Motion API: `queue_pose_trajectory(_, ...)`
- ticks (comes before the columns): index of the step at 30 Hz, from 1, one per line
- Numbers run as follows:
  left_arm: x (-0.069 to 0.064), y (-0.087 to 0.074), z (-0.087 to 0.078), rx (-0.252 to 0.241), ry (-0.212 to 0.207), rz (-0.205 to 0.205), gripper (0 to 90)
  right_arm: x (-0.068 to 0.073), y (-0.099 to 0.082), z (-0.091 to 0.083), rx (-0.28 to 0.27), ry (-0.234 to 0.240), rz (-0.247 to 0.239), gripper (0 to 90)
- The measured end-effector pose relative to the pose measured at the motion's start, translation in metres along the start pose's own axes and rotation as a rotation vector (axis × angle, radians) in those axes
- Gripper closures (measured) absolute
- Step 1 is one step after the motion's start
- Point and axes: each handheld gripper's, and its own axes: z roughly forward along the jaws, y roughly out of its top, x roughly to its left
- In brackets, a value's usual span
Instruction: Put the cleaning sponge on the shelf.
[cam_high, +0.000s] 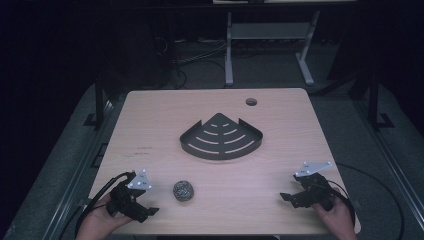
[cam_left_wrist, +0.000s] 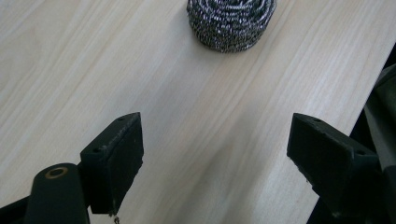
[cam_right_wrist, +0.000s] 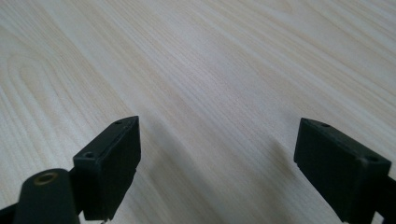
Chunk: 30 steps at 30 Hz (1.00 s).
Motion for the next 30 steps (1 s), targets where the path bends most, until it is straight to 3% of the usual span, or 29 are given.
queue_pose_trajectory(30,-0.003,0.034,0.015,0.027,-0.038,0.052,18.0,0.003,0.0,-0.002,-0.004,0.001,-0.004,14.4)
